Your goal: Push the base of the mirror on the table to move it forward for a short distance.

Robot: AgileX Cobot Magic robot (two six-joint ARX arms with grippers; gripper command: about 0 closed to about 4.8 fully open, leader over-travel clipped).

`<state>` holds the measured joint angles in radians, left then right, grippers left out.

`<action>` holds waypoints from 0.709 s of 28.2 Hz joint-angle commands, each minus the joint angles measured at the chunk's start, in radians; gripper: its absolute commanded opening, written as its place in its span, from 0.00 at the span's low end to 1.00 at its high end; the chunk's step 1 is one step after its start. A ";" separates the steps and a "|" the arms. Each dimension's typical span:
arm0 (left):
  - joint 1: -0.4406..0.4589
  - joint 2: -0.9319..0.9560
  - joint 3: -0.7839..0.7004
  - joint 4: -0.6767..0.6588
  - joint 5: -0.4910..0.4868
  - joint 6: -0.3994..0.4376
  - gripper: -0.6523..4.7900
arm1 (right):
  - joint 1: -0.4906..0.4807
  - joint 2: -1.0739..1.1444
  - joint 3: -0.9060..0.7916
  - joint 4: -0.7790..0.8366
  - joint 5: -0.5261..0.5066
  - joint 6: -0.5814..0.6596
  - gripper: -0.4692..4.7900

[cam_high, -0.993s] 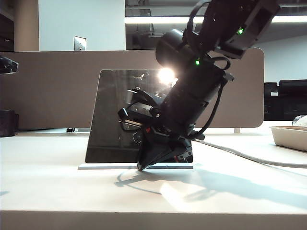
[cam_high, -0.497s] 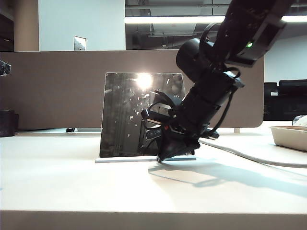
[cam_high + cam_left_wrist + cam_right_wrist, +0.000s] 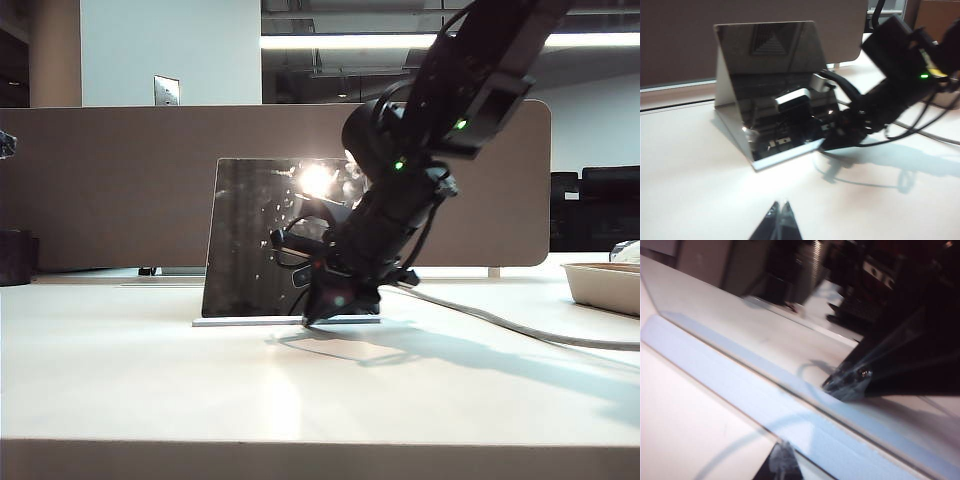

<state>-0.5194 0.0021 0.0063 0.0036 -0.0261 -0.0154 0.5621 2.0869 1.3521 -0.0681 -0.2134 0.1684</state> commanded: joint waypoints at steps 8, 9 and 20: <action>0.001 0.001 0.001 0.011 0.004 0.004 0.12 | -0.025 0.109 0.116 -0.037 -0.001 0.028 0.08; 0.001 0.000 0.001 0.011 0.004 0.004 0.12 | -0.027 0.112 0.120 -0.034 0.000 0.031 0.08; 0.001 0.000 0.001 0.011 0.004 0.004 0.12 | -0.005 0.034 0.127 -0.122 -0.155 0.044 0.08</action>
<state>-0.5205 0.0021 0.0063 0.0036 -0.0265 -0.0154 0.5381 2.1506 1.4776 -0.1593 -0.3511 0.2138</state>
